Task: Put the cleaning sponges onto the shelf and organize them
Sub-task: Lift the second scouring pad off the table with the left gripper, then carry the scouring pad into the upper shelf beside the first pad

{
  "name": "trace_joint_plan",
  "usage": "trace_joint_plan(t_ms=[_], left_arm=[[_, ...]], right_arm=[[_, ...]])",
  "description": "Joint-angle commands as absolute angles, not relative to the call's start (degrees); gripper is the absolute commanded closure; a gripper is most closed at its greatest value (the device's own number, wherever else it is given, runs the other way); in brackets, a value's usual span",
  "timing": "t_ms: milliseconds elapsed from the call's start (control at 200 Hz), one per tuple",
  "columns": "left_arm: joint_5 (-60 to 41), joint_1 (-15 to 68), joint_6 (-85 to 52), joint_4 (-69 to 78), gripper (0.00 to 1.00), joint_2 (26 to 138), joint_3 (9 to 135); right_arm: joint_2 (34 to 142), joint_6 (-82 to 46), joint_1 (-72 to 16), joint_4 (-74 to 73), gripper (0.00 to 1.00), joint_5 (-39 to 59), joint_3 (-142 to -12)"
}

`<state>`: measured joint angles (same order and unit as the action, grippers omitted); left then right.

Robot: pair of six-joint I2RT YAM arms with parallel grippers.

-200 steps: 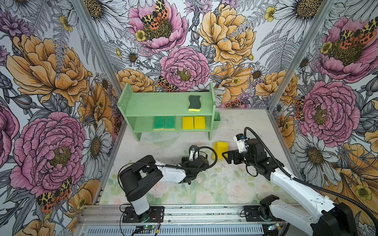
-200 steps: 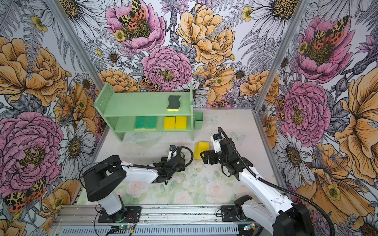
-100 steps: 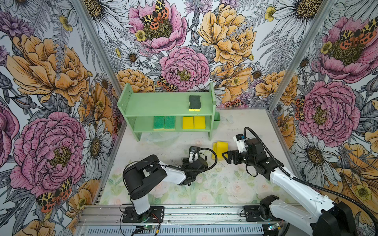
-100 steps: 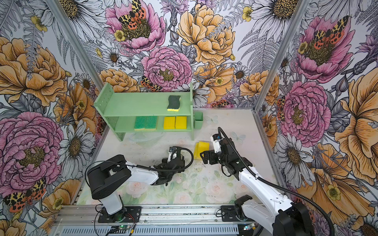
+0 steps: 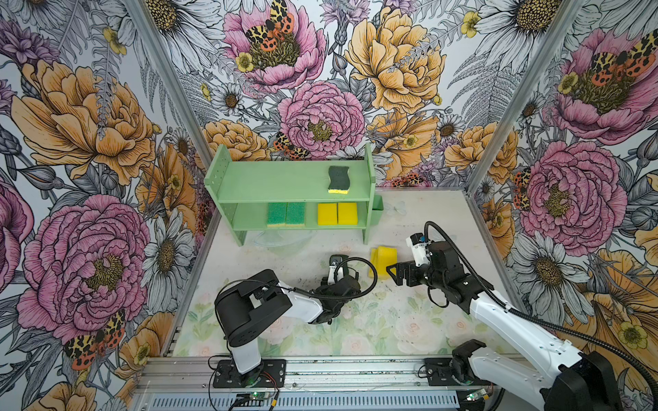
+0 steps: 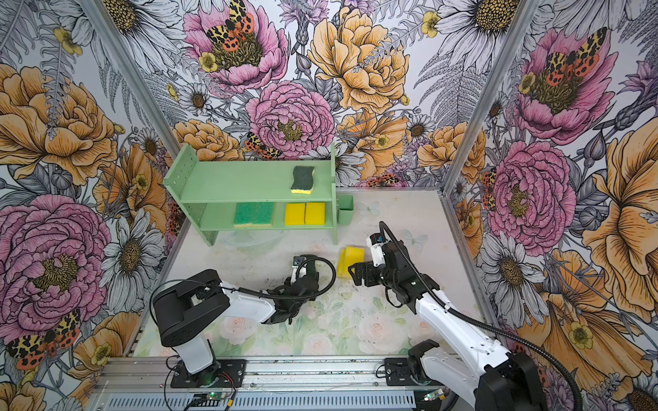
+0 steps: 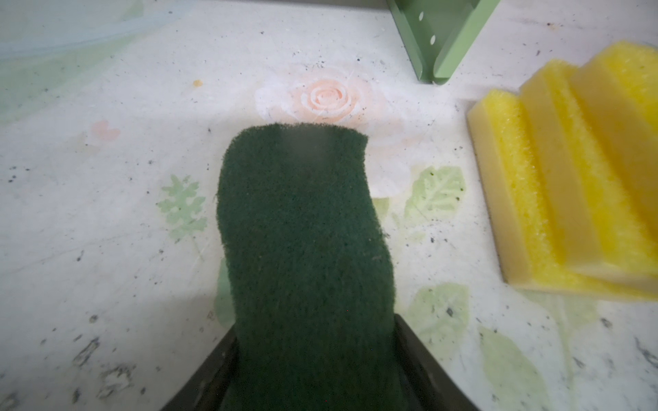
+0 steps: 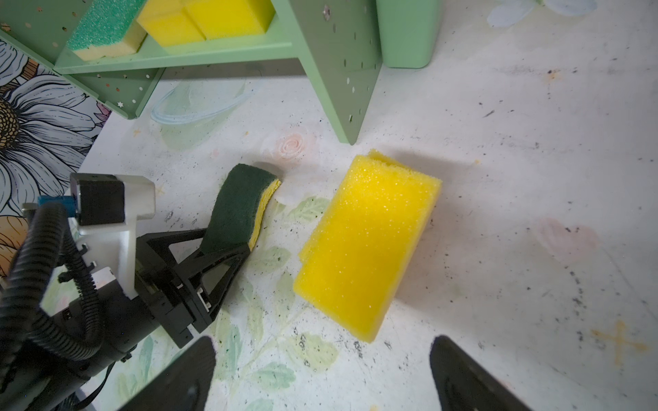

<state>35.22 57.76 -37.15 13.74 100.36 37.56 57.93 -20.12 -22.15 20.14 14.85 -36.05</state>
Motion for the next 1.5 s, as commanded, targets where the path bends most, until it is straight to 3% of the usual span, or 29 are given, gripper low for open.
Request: trace_joint_plan(t_ms=[0,530,911,1086,1496], left_arm=[[34.87,58.26,-37.02,8.92,0.41,96.62,37.19],[41.16,60.35,-34.8,-17.48,0.41,77.26,46.37],[34.91,58.62,-32.19,-37.89,0.4,66.21,60.6],[37.32,58.07,-29.27,-43.66,0.39,62.71,67.91],[29.88,43.77,-17.17,-44.19,0.36,66.59,84.79]], right_arm=[[58.18,-20.17,-21.95,19.68,0.04,14.15,-36.2],[59.14,-19.69,-21.89,19.68,0.04,13.88,-36.23],[59.41,-19.6,-21.89,19.69,0.04,14.16,-36.44],[59.24,-19.52,-21.89,19.69,0.04,14.41,-36.48],[59.33,-19.91,-21.95,19.69,0.04,14.85,-36.44]])
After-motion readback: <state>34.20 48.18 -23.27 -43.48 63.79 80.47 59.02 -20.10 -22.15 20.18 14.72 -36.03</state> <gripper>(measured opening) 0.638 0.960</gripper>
